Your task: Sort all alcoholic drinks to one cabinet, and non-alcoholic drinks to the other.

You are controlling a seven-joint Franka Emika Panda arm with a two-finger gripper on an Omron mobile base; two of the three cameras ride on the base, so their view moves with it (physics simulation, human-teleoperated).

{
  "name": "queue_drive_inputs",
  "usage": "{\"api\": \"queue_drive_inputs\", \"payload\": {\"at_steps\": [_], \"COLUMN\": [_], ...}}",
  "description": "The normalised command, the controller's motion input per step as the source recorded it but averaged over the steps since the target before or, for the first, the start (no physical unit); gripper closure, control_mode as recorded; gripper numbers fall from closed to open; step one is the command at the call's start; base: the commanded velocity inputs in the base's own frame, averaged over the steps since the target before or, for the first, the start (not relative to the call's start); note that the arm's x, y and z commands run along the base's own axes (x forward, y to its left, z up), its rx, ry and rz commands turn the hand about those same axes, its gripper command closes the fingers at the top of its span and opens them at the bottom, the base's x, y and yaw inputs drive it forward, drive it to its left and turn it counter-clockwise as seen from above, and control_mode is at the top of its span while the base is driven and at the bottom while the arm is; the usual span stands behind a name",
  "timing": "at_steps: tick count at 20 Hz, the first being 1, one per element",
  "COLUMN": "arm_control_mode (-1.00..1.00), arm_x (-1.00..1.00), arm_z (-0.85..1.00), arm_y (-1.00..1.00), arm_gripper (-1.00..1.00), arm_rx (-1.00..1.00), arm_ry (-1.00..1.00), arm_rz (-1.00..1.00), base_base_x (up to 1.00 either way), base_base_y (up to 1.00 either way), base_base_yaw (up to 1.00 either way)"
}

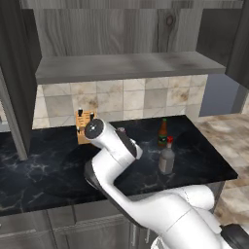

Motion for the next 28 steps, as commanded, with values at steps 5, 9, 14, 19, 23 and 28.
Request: {"api": "queue_drive_inputs", "payload": {"at_steps": [5,9,14,19,23,28], "arm_control_mode": [-1.0,-1.0,-1.0,-1.0,-1.0,-1.0], "arm_x": [0.2,0.28,0.29,0.28,0.28,0.17], "arm_z": [-0.3,-0.23,-0.2,-0.15,-0.09,-0.14], "arm_y": [0.08,0.03,0.01,0.03,0.07,0.01], "arm_gripper": [-1.0,-1.0,-1.0,-1.0,-1.0,-1.0], "arm_rx": [0.0,-0.01,-0.02,-0.06,-0.06,-0.03], "arm_ry": [-0.05,-0.04,-0.01,0.0,0.0,0.0], "arm_rz": [-0.18,-0.16,-0.15,-0.11,-0.02,0.0], "base_base_x": [0.0,0.0,0.0,0.0,0.0,0.0], "base_base_y": [0.0,0.0,0.0,0.0,0.0,0.0], "base_base_yaw": [0.0,0.0,0.0,0.0,0.0,0.0]}}
